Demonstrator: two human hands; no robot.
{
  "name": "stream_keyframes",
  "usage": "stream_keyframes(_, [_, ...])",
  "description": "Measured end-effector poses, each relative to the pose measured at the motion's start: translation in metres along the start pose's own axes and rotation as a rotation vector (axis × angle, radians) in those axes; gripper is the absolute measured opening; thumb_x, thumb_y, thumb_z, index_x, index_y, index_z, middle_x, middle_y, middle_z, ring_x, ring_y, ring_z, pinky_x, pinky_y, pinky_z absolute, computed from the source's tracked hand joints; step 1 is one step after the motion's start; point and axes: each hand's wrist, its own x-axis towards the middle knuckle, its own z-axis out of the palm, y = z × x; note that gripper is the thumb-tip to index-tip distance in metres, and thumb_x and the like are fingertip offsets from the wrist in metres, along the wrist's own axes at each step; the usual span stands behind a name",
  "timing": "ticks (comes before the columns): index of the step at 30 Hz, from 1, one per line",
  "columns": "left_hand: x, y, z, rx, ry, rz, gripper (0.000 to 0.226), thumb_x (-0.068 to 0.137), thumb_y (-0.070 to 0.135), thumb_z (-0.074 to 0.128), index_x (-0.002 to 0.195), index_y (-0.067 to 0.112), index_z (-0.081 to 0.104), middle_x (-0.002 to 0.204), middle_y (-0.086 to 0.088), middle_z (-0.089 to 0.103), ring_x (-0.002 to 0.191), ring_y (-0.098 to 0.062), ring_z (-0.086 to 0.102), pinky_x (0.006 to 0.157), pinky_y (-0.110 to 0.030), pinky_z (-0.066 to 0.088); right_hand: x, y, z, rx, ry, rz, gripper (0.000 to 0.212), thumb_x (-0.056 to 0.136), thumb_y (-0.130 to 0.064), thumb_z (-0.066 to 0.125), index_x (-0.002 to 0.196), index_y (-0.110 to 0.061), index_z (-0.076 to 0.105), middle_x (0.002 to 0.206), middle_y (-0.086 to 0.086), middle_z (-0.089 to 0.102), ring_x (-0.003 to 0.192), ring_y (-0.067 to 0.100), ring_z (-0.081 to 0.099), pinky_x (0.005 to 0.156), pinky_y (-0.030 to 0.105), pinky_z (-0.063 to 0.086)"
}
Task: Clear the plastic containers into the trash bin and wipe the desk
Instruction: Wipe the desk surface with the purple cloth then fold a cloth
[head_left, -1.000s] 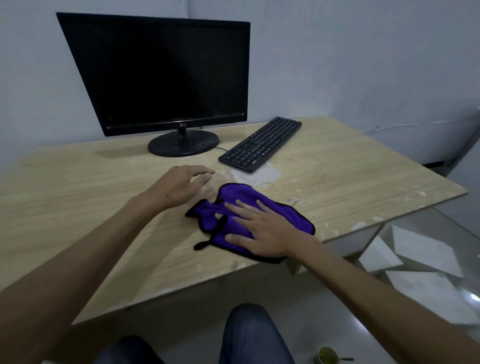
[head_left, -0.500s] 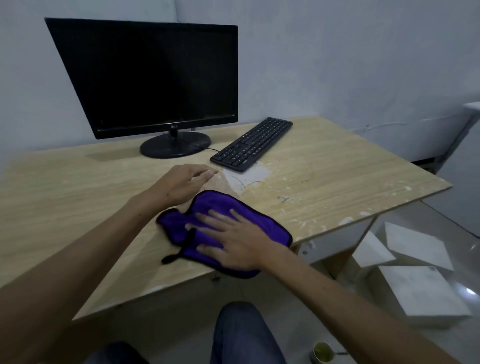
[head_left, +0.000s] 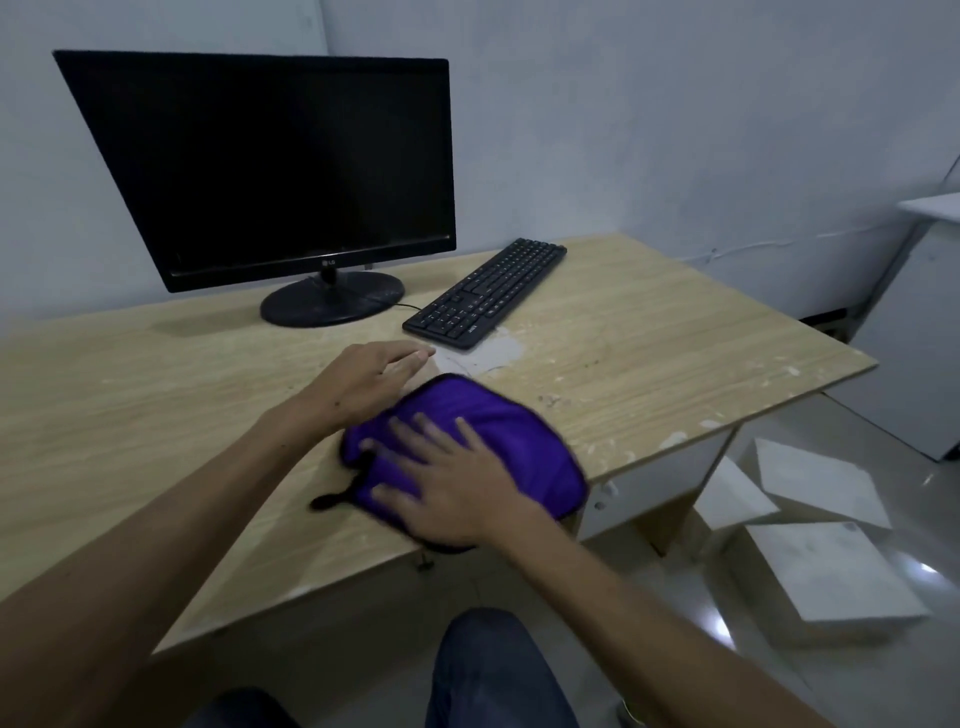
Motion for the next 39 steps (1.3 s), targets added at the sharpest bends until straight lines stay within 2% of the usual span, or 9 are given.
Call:
stream_keyframes(5, [0.004,0.001,0.005,0.031,-0.013,0.016,0.039,0.110,0.035,0.042,0.140,0.024,0.064,0.145,0.000,0.061,0.136,-0.018,0.052,0.105,-0.026,0.035,0.022,-0.001,0.004,0.002,0.000,-0.106,0.063,0.105,-0.066,0.023,0.163,-0.048,0.007,0.174,-0.012,0.001,0.160,0.013,-0.004,0.126,0.049,-0.010])
stream_keyframes(13, [0.010,0.004,0.018,-0.020,-0.016,0.025,0.035,0.110,0.029,0.043,0.136,0.022,0.066,0.130,0.000,0.069,0.122,-0.022,0.061,0.095,-0.031,0.043,0.016,0.114,-0.023,0.024,0.031,0.271,0.060,0.106,-0.064,0.018,0.162,-0.050,0.004,0.174,-0.014,-0.001,0.161,0.016,-0.003,0.128,0.054,-0.004])
stream_keyframes(16, [0.016,0.007,0.023,-0.036,-0.002,0.020,0.038,0.110,0.031,0.043,0.139,0.022,0.065,0.138,-0.002,0.065,0.127,-0.019,0.058,0.097,-0.031,0.041,-0.006,0.138,-0.026,0.038,0.014,0.312,0.060,0.107,-0.062,0.016,0.163,-0.048,0.002,0.174,-0.012,-0.004,0.161,0.016,-0.007,0.128,0.053,-0.006])
stream_keyframes(20, [0.028,0.013,0.033,-0.041,-0.026,0.036,0.037,0.109,0.031,0.045,0.138,0.020,0.065,0.137,-0.003,0.067,0.117,-0.009,0.056,0.093,-0.025,0.037,-0.025,0.121,-0.022,0.017,0.017,0.262,0.066,0.103,-0.069,0.011,0.164,-0.046,0.001,0.173,-0.014,-0.004,0.160,0.013,-0.009,0.128,0.053,-0.007])
stream_keyframes(23, [0.043,0.010,0.038,-0.040,-0.030,0.032,0.036,0.108,0.030,0.047,0.137,0.017,0.065,0.139,-0.002,0.066,0.127,-0.014,0.057,0.098,-0.023,0.037,-0.019,0.101,-0.020,-0.020,0.012,0.146,0.077,0.091,-0.077,-0.002,0.163,-0.048,0.002,0.172,-0.018,-0.004,0.159,0.009,-0.009,0.128,0.051,-0.008])
stream_keyframes(28, [0.070,0.005,0.036,-0.015,0.003,0.025,0.035,0.109,0.027,0.045,0.132,0.014,0.068,0.137,0.000,0.066,0.127,-0.018,0.059,0.095,-0.024,0.038,0.031,0.112,-0.022,0.007,0.012,0.054,0.061,0.103,-0.070,0.015,0.161,-0.052,0.006,0.172,-0.018,0.000,0.159,0.008,-0.008,0.127,0.050,-0.010])
stream_keyframes(33, [0.092,-0.003,0.035,0.036,-0.022,0.022,0.038,0.110,0.028,0.040,0.121,0.008,0.070,0.130,-0.008,0.069,0.120,-0.024,0.061,0.093,-0.031,0.041,0.063,0.141,-0.032,0.028,0.007,0.146,0.059,0.107,-0.063,0.019,0.163,-0.043,0.014,0.172,-0.018,0.006,0.159,0.006,-0.005,0.129,0.049,-0.006])
stream_keyframes(36, [0.108,-0.004,0.035,0.055,-0.078,-0.036,0.031,0.111,0.032,0.036,0.103,0.020,0.063,0.127,-0.014,0.068,0.118,-0.029,0.060,0.094,-0.036,0.040,0.060,0.162,-0.035,0.057,0.022,0.217,0.060,0.107,-0.062,0.019,0.163,-0.043,0.014,0.172,-0.020,0.006,0.159,0.006,-0.003,0.129,0.047,-0.005])
stream_keyframes(39, [0.119,-0.005,0.043,0.058,-0.138,-0.075,0.038,0.111,0.036,0.033,0.106,0.017,0.066,0.125,-0.010,0.068,0.120,-0.031,0.060,0.093,-0.037,0.041,0.047,0.195,-0.041,0.058,0.037,0.385,0.062,0.108,-0.060,0.021,0.165,-0.037,0.013,0.172,-0.020,0.003,0.159,0.007,-0.003,0.129,0.047,-0.003])
